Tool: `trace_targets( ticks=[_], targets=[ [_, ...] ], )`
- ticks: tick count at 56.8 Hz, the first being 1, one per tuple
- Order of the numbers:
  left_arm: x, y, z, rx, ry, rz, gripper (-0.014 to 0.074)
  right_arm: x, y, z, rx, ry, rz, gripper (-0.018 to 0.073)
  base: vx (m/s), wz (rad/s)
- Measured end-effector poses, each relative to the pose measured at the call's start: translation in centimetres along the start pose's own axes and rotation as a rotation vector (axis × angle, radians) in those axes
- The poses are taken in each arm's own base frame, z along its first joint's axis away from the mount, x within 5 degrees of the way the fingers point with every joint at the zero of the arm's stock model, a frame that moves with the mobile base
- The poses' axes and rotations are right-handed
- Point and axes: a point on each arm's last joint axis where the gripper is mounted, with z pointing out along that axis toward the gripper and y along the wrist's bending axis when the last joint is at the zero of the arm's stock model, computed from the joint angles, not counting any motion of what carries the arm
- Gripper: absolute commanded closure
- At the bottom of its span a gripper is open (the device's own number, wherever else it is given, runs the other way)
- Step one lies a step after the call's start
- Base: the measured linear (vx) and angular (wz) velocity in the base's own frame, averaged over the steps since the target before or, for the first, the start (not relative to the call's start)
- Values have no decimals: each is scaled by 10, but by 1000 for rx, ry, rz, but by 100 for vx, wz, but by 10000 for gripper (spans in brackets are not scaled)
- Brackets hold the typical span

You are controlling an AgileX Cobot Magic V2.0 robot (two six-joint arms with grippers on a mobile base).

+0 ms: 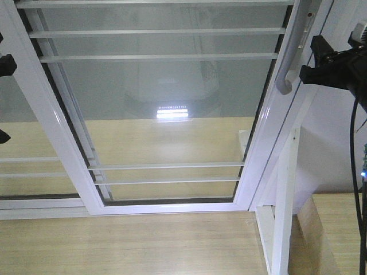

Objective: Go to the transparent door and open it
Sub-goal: 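Raise the right gripper to the grey door handle and close on it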

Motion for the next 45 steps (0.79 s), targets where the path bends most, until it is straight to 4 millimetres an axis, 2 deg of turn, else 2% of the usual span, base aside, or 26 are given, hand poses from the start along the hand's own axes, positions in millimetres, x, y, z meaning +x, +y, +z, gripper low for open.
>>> trace_targets(
  ticks=[14, 25, 37, 45],
  targets=[
    [0, 0, 0, 0, 0, 0, 146, 30, 2, 35, 18, -32, 9, 79, 0, 0],
    [0, 0, 0, 0, 0, 0, 146, 52, 4, 71, 21, -13, 11, 79, 0, 0],
    [0, 0, 0, 0, 0, -1, 146, 70, 5, 105, 26, -7, 11, 79, 0, 0],
    [0, 0, 0, 0, 0, -1, 146, 79, -1, 125, 57, -1, 32, 79, 0, 0]
  ],
)
